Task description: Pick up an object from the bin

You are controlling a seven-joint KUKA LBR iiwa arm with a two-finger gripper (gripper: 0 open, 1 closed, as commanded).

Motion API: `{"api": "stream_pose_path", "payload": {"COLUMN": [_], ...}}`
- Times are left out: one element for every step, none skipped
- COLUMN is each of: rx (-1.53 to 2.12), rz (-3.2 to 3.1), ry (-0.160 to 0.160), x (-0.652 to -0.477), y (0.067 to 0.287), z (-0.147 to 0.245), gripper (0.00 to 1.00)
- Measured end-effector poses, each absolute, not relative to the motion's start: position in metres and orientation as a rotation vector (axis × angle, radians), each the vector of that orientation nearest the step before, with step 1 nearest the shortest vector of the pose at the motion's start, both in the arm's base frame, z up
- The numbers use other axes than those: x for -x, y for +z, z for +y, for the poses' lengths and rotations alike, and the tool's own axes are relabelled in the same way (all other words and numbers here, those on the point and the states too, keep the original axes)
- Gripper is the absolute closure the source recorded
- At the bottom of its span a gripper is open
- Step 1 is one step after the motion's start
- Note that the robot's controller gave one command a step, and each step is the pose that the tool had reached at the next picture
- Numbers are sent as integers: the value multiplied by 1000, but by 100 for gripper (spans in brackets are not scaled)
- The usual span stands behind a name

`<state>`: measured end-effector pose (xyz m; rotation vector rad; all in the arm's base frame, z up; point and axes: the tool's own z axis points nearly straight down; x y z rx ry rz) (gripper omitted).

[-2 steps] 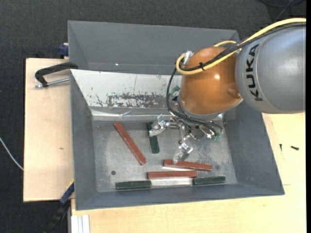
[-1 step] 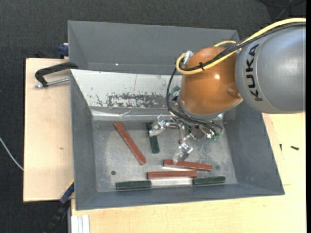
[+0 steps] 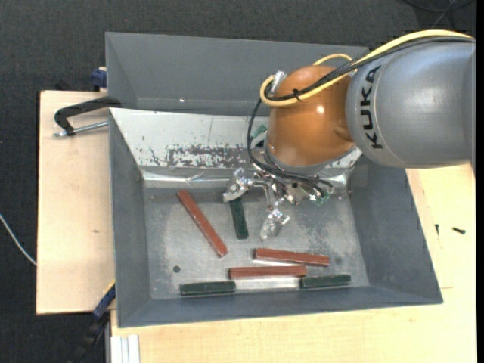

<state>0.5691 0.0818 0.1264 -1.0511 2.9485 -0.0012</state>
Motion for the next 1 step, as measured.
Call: {"api": "stream_pose_path", "payload": {"rx": [1053], "rz": [2938], "ry": [5], "x": [-608], "y": [80], "z": [72], "gripper": [100]}}
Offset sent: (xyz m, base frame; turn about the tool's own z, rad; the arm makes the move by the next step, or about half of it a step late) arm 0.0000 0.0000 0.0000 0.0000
